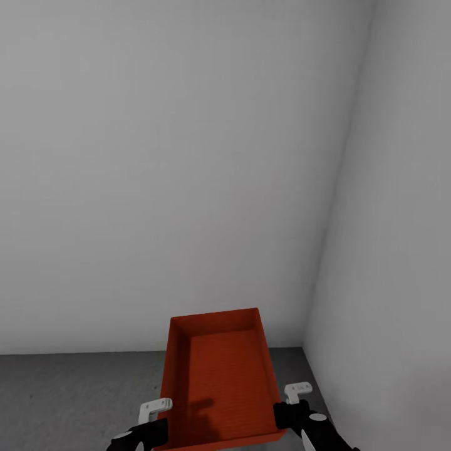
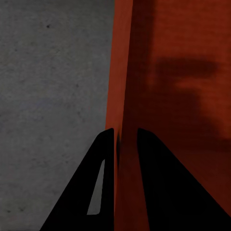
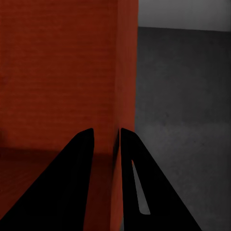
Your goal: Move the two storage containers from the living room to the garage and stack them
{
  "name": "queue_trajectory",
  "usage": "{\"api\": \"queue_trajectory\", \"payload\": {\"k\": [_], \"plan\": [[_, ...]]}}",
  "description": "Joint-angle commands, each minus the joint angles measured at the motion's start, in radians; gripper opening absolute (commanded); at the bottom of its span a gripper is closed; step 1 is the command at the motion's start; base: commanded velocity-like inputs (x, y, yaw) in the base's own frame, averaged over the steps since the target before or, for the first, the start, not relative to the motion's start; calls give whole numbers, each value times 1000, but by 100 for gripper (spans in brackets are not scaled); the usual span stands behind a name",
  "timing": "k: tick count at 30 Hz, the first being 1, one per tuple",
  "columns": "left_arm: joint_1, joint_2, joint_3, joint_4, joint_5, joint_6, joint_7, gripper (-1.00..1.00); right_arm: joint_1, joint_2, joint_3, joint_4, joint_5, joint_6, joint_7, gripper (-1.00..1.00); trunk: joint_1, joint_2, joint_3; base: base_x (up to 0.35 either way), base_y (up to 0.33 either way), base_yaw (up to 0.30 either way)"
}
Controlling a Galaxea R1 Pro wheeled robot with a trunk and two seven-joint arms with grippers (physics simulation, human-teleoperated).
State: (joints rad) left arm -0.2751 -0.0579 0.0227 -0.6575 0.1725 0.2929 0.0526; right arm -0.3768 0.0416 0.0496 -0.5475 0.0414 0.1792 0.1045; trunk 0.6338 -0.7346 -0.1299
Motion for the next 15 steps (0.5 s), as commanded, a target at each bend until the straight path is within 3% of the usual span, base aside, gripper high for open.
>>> {"api": "queue_trajectory", "payload": {"k": [1, 5, 15], "plan": [[1, 18, 0, -4, -52, -70, 29, -100, -1, 0, -4, 0, -49, 6, 37, -100, 0, -1, -2, 0, 0, 0], [1, 18, 0, -4, -52, -70, 29, -100, -1, 0, -4, 0, -49, 6, 37, -100, 0, -1, -2, 0, 0, 0], [1, 18, 0, -4, -53, -70, 29, -100, -1, 0, -3, 0, -49, 6, 37, -100, 39, -71, -37, 0, 0, 0]]}}
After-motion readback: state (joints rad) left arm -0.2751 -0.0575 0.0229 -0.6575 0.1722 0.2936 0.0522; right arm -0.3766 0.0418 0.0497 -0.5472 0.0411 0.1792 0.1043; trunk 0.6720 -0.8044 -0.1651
